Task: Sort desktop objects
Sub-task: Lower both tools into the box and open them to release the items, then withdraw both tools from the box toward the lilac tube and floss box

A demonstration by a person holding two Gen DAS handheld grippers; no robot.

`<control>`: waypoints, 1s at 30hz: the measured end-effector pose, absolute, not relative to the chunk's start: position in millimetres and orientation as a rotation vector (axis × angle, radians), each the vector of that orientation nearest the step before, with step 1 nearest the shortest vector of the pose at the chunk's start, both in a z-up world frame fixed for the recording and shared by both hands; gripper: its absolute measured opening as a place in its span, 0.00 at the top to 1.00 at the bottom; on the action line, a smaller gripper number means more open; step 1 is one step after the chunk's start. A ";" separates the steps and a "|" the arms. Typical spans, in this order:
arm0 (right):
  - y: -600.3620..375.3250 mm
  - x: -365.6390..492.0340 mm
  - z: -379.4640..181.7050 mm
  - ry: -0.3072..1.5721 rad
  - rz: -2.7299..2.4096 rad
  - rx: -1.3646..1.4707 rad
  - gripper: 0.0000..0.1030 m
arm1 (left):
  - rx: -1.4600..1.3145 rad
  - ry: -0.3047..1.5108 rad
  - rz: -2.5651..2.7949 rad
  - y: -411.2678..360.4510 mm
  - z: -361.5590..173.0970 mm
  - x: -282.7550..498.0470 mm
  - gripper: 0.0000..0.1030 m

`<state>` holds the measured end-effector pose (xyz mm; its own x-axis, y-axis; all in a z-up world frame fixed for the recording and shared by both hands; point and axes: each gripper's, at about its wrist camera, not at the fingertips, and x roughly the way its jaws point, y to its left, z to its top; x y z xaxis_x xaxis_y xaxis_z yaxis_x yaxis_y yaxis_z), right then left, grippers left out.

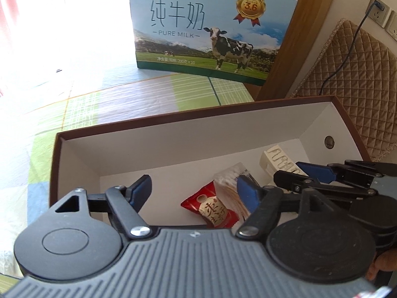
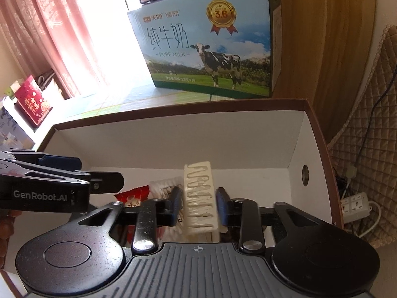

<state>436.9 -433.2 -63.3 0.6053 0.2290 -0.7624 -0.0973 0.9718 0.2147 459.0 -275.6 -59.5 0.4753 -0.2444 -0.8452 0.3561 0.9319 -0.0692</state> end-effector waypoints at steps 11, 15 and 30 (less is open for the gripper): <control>-432.8 390.5 -33.7 0.806 0.214 0.123 0.06 | 0.107 0.958 -0.339 -247.8 -33.8 427.7 0.13; -429.6 373.7 -23.7 0.792 0.202 0.115 0.02 | 0.127 0.945 -0.312 -238.1 -24.4 412.1 0.10; -419.7 313.8 -3.4 0.768 0.174 0.161 0.02 | 0.097 0.915 -0.285 -200.0 0.3 342.1 0.05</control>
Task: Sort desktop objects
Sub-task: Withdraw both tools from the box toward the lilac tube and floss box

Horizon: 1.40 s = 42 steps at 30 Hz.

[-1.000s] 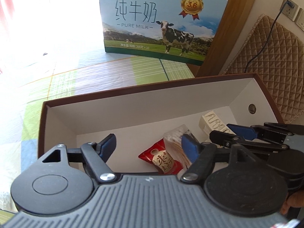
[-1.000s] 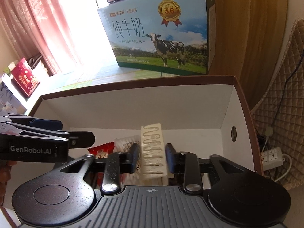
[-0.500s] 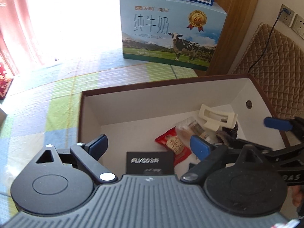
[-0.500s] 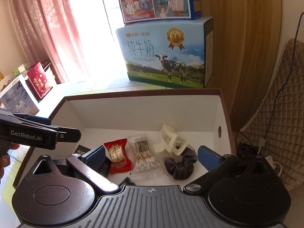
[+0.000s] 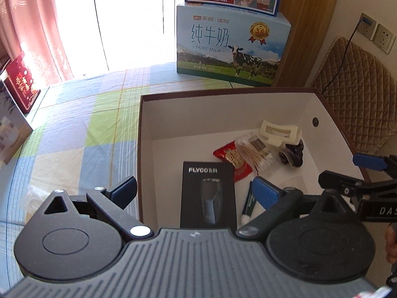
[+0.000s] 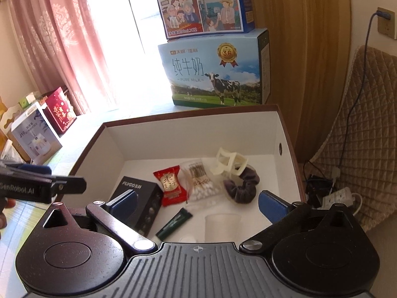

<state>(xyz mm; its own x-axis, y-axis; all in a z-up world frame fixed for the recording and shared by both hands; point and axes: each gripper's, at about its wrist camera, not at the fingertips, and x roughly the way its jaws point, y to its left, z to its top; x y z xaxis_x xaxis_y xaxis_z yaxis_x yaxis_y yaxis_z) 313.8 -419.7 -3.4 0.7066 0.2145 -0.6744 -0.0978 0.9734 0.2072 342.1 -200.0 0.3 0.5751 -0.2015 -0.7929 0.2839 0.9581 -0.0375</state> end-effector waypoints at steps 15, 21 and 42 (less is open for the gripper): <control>-387.9 256.1 8.0 0.765 0.190 0.174 0.02 | 0.100 0.896 -0.295 -166.1 13.9 274.6 0.05; -367.4 231.2 7.7 0.779 0.200 0.178 0.02 | 0.110 0.900 -0.293 -146.1 14.9 251.8 0.05; -278.4 183.2 -9.8 0.880 0.265 0.160 0.02 | 0.101 0.990 -0.224 -41.8 -7.6 195.2 0.05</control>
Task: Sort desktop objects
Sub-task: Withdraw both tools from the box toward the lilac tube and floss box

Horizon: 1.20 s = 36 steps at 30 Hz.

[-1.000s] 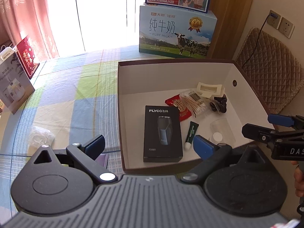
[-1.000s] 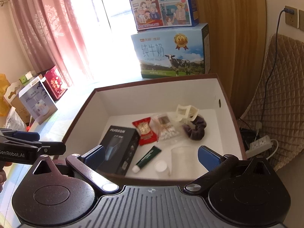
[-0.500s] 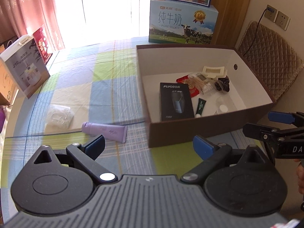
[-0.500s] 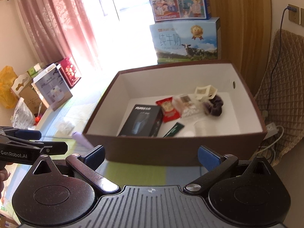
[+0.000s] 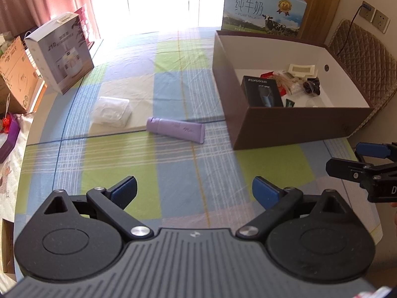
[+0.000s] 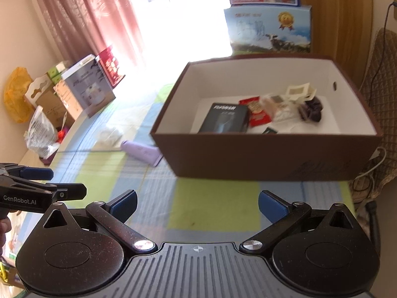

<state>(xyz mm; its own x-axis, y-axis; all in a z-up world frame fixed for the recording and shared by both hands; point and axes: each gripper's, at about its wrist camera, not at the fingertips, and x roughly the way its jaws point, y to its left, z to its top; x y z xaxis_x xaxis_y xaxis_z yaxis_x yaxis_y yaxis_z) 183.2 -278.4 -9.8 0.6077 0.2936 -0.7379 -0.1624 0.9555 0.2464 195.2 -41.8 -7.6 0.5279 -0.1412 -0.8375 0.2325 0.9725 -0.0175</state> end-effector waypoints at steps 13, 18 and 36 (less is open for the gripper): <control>-216.3 173.5 -25.6 0.936 0.325 0.137 0.02 | 0.075 1.035 -0.180 14.9 -22.2 177.8 0.05; -194.4 175.4 -30.3 0.936 0.349 0.134 0.02 | 0.068 1.041 -0.157 36.7 -26.3 176.2 0.05; -120.2 209.3 -47.9 0.883 0.395 0.085 0.02 | 0.069 1.063 -0.118 91.6 -45.1 203.2 0.05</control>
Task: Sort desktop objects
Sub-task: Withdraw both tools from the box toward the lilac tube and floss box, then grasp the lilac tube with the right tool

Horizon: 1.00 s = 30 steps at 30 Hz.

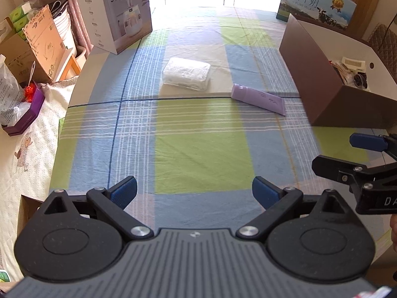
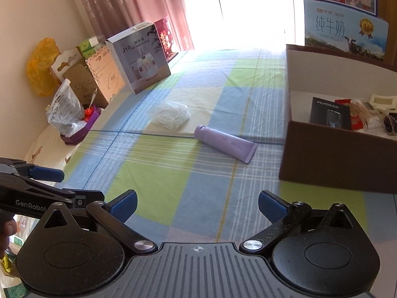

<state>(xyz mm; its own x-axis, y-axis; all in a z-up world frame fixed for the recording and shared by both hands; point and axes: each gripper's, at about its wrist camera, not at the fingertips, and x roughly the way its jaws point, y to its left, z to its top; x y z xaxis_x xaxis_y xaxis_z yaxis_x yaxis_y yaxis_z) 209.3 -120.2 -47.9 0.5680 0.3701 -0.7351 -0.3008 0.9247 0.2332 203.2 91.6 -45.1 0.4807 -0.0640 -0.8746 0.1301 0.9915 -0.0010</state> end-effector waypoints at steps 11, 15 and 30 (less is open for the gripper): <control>-92.8 237.2 -60.9 0.879 0.398 0.025 0.02 | 0.066 1.086 -0.101 112.3 -57.5 227.8 0.05; -82.6 249.8 -66.0 0.865 0.409 -0.002 0.02 | 0.065 1.093 -0.092 117.6 -62.8 239.0 0.05; -54.1 306.9 -107.3 0.813 0.386 -0.221 0.19 | 0.045 1.100 -0.078 134.6 -87.3 298.6 0.05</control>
<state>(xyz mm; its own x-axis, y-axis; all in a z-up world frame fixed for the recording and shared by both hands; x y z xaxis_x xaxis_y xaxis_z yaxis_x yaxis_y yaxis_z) 306.9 -54.1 -107.3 0.6234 0.2496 -0.7410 -0.4167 0.9079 -0.0448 298.6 134.6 -87.3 0.4514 -0.0407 -0.8914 0.0857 0.9963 -0.0022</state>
